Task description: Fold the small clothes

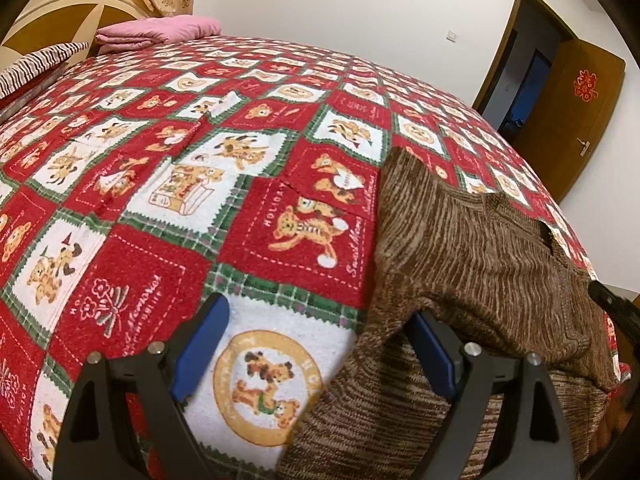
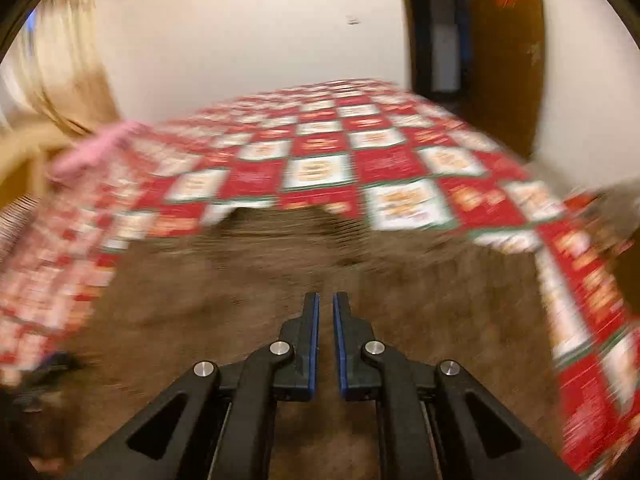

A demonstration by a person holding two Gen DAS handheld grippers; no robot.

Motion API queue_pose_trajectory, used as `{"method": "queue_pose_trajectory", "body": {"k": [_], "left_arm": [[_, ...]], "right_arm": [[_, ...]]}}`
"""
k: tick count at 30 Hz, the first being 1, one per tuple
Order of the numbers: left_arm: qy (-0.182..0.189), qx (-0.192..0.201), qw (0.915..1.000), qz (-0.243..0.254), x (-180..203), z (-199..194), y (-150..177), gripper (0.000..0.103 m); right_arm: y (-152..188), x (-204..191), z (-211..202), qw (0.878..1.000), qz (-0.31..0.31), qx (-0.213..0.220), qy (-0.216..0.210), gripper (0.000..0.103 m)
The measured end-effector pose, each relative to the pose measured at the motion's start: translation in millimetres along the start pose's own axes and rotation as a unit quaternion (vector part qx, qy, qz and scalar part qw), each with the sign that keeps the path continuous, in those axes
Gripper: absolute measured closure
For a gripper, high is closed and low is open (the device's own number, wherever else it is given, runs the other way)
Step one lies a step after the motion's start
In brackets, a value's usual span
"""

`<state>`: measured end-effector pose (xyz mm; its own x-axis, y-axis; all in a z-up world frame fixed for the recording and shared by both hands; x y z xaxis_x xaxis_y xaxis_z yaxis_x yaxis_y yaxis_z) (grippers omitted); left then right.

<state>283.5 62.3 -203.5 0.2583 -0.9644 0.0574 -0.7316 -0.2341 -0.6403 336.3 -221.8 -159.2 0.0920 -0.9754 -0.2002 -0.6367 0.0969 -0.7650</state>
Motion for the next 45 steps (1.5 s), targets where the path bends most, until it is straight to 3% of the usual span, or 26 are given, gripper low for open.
{"method": "queue_pose_trajectory", "body": {"k": [3, 5, 7, 9, 13, 17, 21, 24, 28, 29, 31, 32, 33, 38, 41, 45], "left_arm": [[0.001, 0.000, 1.0000, -0.002, 0.2, 0.2, -0.1, 0.012], [0.005, 0.001, 1.0000, -0.005, 0.2, -0.3, -0.3, 0.012], [0.013, 0.000, 0.9999, -0.008, -0.2, -1.2, 0.2, 0.012], [0.021, -0.002, 0.9998, -0.006, -0.8, -3.7, 1.9, 0.012], [0.030, -0.005, 0.9991, 0.030, -0.8, -17.2, 14.7, 0.012], [0.015, 0.013, 0.9953, 0.095, -6.8, -50.0, 45.6, 0.011], [0.009, 0.018, 0.9917, 0.127, -21.6, -74.5, 74.3, 0.009], [0.049, 0.007, 0.9896, 0.135, -30.6, -93.8, 91.3, 0.009], [0.123, -0.028, 0.9844, 0.123, -37.6, -119.2, 115.6, 0.009], [0.137, -0.036, 0.9823, 0.123, -38.7, -126.0, 124.2, 0.009], [0.151, -0.043, 0.9794, 0.127, -37.0, -136.3, 139.5, 0.009], [0.156, -0.044, 0.9777, 0.134, -36.0, -142.9, 150.3, 0.009], [0.157, -0.043, 0.9767, 0.140, -35.0, -146.9, 156.8, 0.009], [0.142, -0.046, 0.9706, 0.189, -28.8, -161.5, 187.1, 0.009], [0.149, -0.061, 0.9677, 0.194, -32.2, -167.6, 200.4, 0.009], [0.160, -0.069, 0.9663, 0.189, -41.7, -174.6, 213.0, 0.009]], "right_arm": [[22.4, -36.8, 0.3, 0.998, -0.013, -0.030, -0.062, 0.096], [43.3, -53.5, 7.6, 0.995, -0.026, -0.059, -0.078, 0.096], [70.1, -61.0, 16.5, 0.991, -0.050, -0.096, -0.078, 0.095], [76.9, -63.8, 5.5, 0.992, -0.071, -0.079, -0.074, 0.095], [105.2, -57.2, -16.8, 0.988, -0.054, -0.124, -0.075, 0.095], [113.9, -33.8, -73.9, 0.994, -0.028, -0.089, -0.049, 0.095], [119.7, -7.0, -148.8, 0.999, 0.000, -0.035, -0.029, 0.095], [128.0, 10.2, -192.9, 0.999, 0.019, -0.021, -0.020, 0.095], [152.1, 29.2, -246.2, 0.998, 0.040, -0.037, -0.017, 0.094], [158.0, 31.7, -253.2, 0.998, 0.044, -0.041, -0.018, 0.089], [178.8, 37.6, -265.3, 0.996, 0.060, -0.059, -0.019, 0.060], [186.3, 38.5, -267.8, 0.996, 0.063, -0.062, -0.021, 0.040], [195.9, 38.9, -271.9, 0.995, 0.068, -0.063, -0.027, 0.036], [236.5, 16.6, -271.9, 0.989, 0.075, -0.101, -0.077, 0.036], [257.7, -6.0, -263.1, 0.981, 0.079, -0.135, -0.115, 0.036], [285.7, -12.0, -251.3, 0.976, 0.068, -0.186, -0.086, 0.036]]}}
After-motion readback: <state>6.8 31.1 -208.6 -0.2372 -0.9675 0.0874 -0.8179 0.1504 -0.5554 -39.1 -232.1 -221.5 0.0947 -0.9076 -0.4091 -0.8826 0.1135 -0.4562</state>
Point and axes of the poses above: each gripper's, at about its wrist camera, not at the fingertips, and z roughly the way its jaws point, x to its right, y to its underside, the point moved 9 cm from there along z, roughly the way its jaws point, and after that the axes turned 11 degrees about -y, right-handed, at the moved point
